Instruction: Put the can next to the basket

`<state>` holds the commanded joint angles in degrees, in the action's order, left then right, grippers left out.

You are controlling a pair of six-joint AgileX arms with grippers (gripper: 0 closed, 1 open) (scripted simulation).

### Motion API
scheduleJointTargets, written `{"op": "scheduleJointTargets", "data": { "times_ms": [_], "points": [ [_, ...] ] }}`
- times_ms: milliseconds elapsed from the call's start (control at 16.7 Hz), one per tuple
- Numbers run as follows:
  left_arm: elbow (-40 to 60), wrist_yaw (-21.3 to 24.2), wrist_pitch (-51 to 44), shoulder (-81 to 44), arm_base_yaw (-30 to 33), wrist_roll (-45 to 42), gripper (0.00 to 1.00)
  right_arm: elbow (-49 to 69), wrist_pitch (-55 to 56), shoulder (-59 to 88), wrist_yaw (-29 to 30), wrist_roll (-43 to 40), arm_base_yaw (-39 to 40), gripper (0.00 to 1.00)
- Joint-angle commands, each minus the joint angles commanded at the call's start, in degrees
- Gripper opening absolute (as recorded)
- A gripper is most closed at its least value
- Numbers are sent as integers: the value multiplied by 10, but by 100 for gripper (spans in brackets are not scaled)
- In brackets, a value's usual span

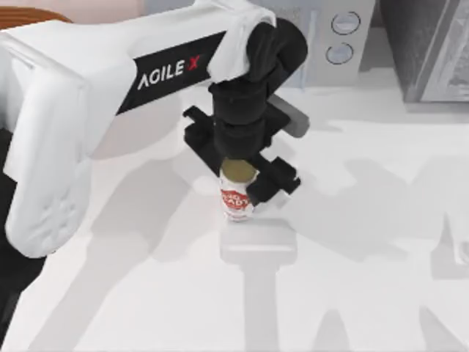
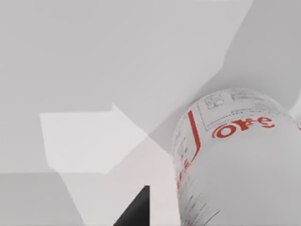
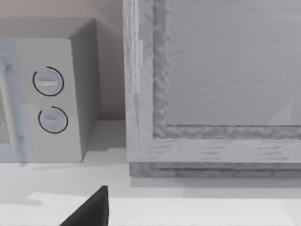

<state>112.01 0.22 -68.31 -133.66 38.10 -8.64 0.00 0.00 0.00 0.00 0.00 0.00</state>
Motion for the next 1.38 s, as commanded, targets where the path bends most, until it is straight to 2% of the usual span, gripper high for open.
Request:
{"op": "scheduleJointTargets", "data": {
  "times_ms": [420, 1080, 1200, 1380],
  "points": [
    [0, 0, 0, 0, 0, 0, 2, 0, 0, 0, 0, 0, 0, 100],
    [-3, 6, -6, 7, -8, -7, 0, 0, 0, 0, 0, 0, 0, 100],
    [-16, 26, -27, 33, -40, -32, 0, 0, 0, 0, 0, 0, 0, 100],
    [-44, 63, -61, 93, -132, -82, 0, 0, 0, 0, 0, 0, 0, 100]
  ]
}}
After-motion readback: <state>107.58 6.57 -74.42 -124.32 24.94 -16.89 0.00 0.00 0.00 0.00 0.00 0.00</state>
